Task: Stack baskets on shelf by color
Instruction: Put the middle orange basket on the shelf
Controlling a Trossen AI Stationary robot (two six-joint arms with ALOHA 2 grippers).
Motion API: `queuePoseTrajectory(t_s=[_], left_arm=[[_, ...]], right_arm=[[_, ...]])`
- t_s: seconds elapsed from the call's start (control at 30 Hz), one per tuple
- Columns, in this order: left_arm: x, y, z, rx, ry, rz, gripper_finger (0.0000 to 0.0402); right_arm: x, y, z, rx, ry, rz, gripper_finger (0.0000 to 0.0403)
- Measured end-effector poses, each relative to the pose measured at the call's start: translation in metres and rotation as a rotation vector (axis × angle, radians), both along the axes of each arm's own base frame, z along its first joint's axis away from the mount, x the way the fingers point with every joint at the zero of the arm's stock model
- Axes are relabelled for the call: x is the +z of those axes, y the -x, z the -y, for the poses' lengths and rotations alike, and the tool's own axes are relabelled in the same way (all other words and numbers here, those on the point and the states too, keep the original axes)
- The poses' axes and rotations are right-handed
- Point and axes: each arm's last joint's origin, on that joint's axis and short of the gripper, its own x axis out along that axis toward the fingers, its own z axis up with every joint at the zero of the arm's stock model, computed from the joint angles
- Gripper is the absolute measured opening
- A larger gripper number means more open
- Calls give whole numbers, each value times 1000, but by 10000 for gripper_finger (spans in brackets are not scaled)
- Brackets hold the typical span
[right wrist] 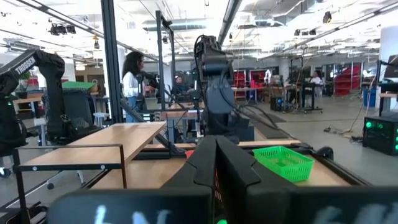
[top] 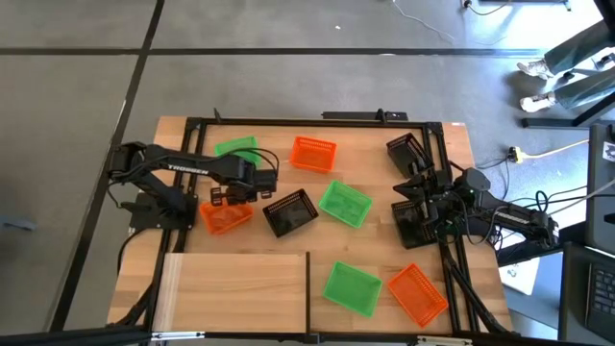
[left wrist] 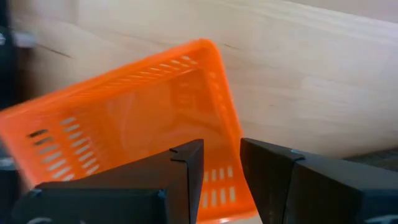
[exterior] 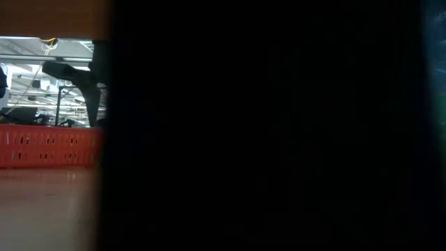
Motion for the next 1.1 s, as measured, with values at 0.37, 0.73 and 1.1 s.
queuePoseTrajectory(t_s=[0.37, 0.73, 1.1], left_arm=[[-8, -1, 0, 40, -2, 40, 96], [-8, -1, -2, 44, -56, 40, 96], [-21, -8, -2, 35, -47, -2, 96]], right_arm=[[0, 0, 0, -6, 21, 1, 12], [0, 0, 0, -7, 23, 2, 12], [0, 0, 0, -9, 23, 3, 12]])
